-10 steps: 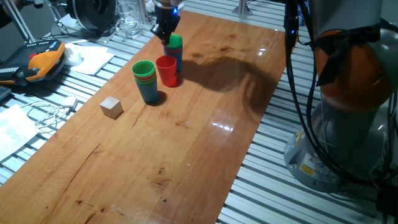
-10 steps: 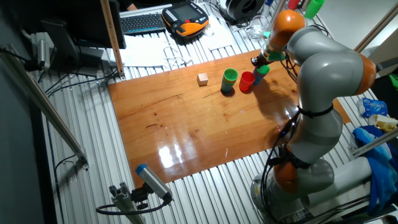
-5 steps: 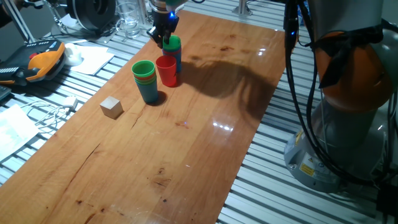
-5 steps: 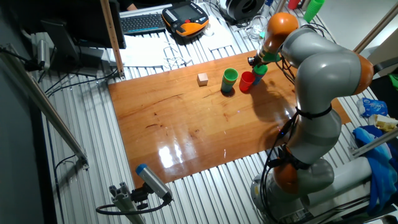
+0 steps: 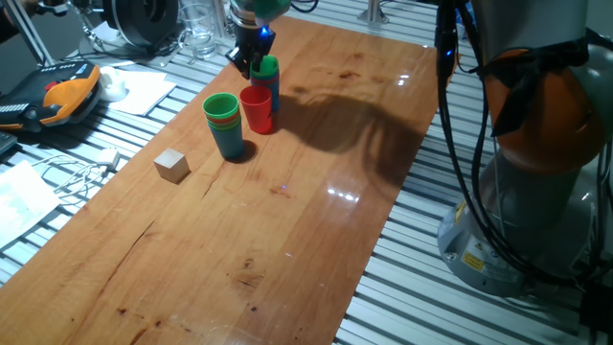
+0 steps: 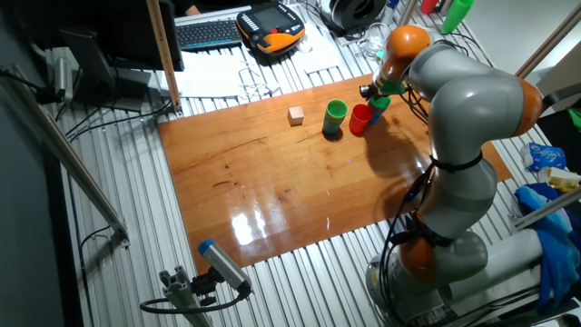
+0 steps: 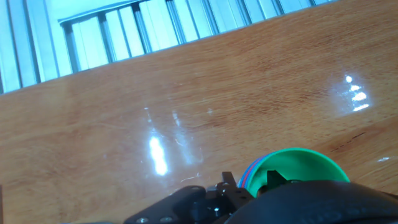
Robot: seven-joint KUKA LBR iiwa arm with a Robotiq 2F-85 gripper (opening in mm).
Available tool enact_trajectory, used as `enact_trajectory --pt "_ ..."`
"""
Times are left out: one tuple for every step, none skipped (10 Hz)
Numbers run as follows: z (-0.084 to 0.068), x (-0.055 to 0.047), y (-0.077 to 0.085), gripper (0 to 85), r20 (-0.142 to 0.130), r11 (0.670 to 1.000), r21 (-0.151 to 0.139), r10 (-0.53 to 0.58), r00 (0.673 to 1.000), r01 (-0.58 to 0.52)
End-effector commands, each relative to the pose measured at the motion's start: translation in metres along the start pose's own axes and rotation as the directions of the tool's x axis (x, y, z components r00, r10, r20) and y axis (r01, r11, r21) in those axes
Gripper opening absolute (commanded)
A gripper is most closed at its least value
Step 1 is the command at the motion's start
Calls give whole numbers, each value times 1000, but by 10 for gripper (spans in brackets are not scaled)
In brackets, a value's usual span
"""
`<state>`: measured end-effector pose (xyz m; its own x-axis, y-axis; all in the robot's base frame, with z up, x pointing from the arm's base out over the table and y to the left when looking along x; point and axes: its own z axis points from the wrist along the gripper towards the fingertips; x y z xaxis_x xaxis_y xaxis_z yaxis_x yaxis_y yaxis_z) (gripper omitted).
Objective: Stack the cups
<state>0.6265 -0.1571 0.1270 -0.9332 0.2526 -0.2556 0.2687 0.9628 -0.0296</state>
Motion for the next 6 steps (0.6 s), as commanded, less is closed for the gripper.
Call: enact_trajectory --pt "1 0 0 340 -4 1000 -1 -1 1000 1" --pt "3 0 0 340 -10 1000 -4 -5 1000 5" --pt "5 1 -1 340 -8 1000 -3 -7 1000 7" --pt "8 2 -2 340 -5 1000 -2 -9 1000 9" --pt "11 2 -2 340 -4 1000 -4 -8 1000 8" --pt "14 3 -2 340 4 1000 -6 -8 1000 8"
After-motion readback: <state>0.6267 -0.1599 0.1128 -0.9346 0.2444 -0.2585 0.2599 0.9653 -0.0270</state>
